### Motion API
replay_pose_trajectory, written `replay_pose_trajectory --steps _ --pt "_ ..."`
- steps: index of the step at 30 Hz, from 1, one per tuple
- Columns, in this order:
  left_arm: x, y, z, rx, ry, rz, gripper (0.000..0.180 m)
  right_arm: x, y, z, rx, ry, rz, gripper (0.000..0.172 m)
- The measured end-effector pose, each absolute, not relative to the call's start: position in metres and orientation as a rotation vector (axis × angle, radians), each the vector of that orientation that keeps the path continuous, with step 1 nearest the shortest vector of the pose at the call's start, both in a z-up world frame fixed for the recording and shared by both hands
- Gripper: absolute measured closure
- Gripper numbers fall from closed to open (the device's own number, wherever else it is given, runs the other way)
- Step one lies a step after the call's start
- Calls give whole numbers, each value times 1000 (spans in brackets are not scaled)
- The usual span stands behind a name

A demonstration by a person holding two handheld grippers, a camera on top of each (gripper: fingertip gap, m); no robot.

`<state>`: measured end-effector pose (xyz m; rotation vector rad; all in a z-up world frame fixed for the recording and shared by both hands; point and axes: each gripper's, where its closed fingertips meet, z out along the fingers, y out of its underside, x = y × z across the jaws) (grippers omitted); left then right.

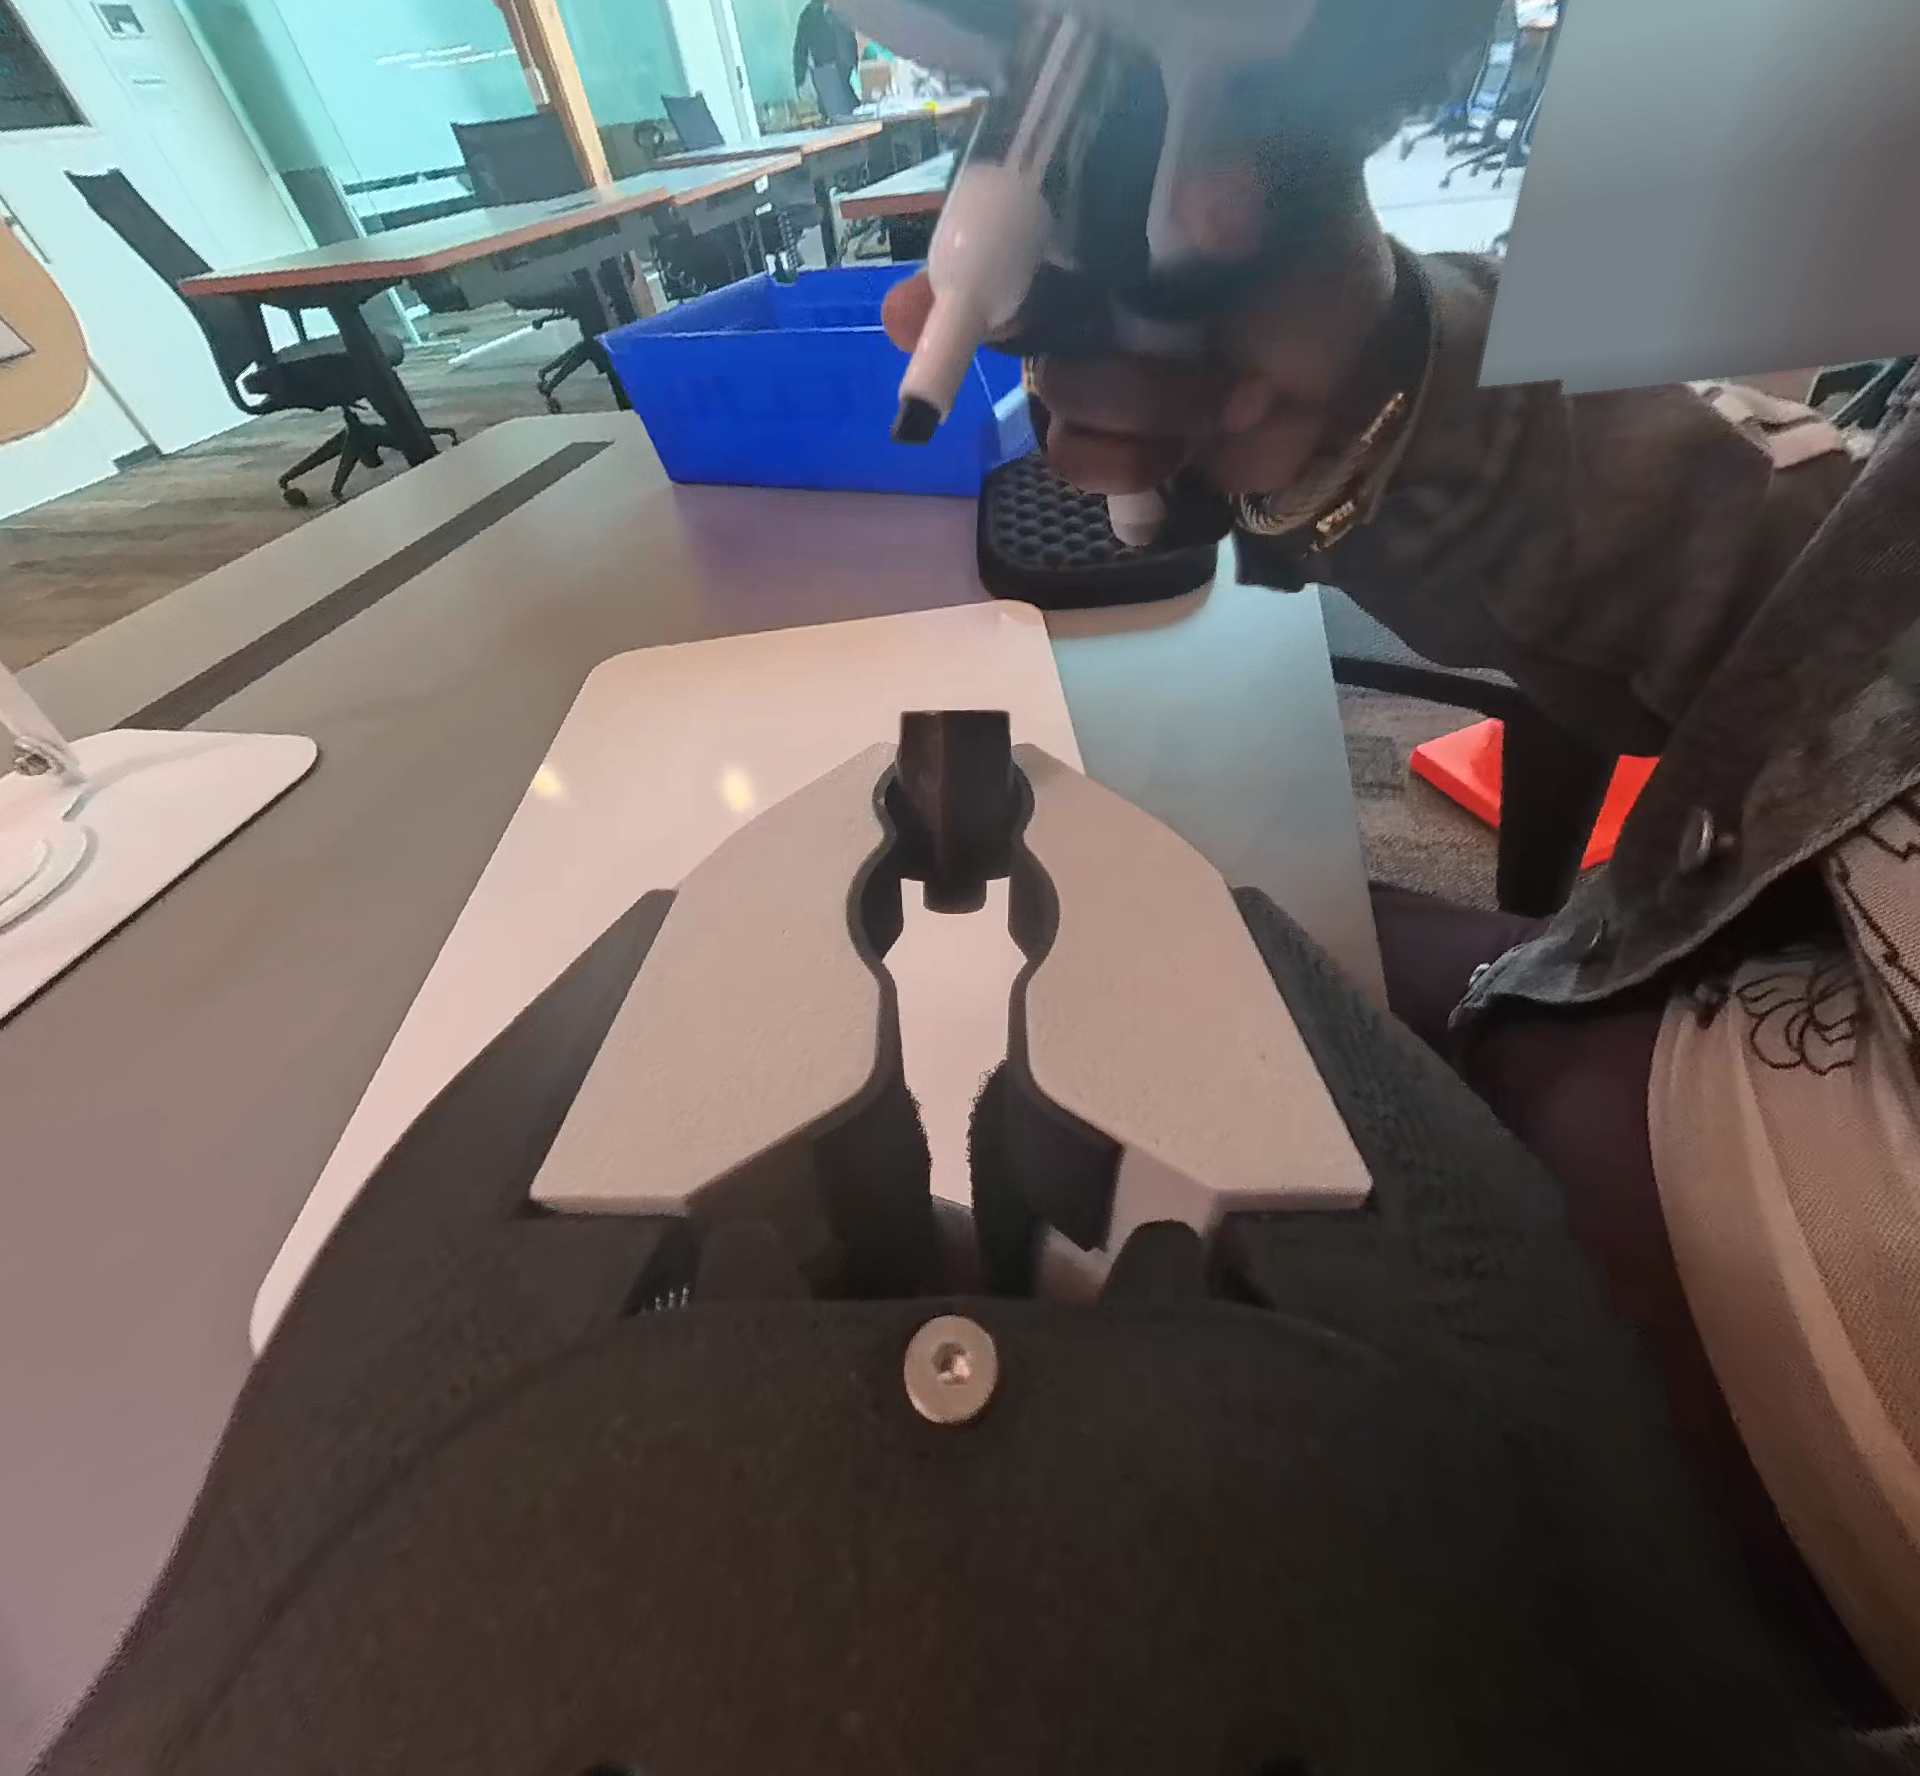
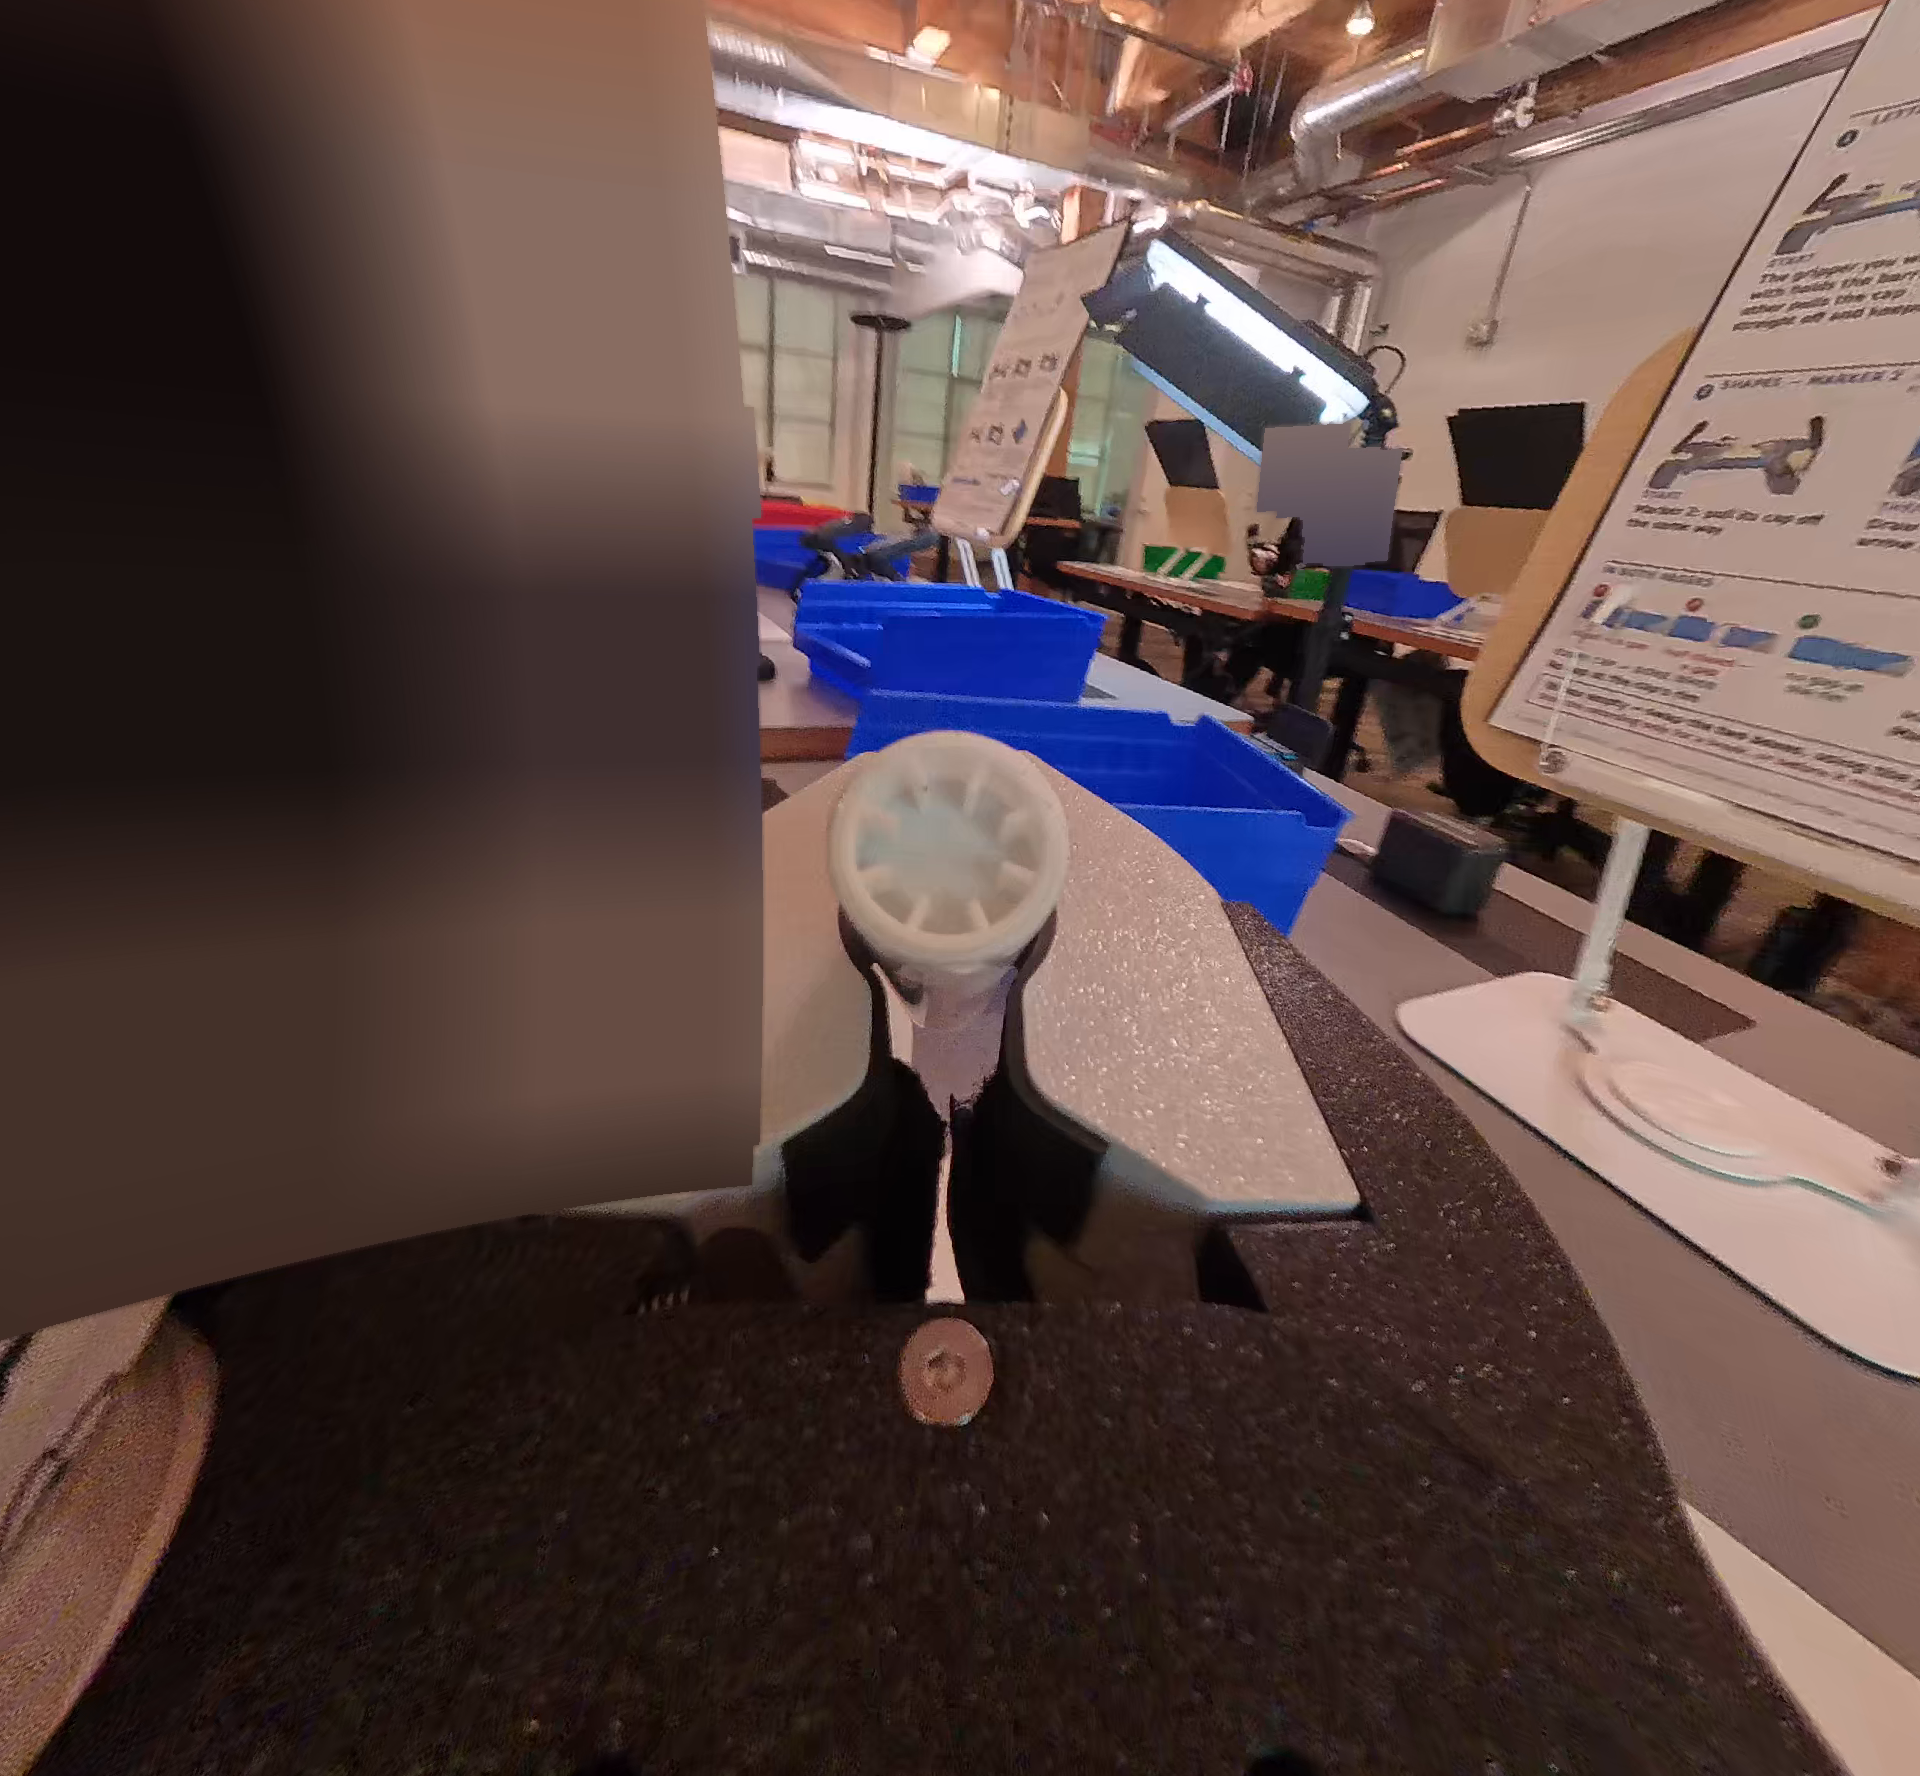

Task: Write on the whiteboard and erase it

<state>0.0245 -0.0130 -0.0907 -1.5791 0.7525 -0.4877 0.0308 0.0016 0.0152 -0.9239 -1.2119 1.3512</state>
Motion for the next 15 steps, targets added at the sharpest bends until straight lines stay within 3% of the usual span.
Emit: replay_pose_trajectory --steps 6,15 --pt "31 -12 -90 -1561 757 -496 165 30 2 7 -896 -1292 1061 154" --pt "36 -11 -84 -1540 732 -520 165 30 0 2 -903 -1313 1011 155"
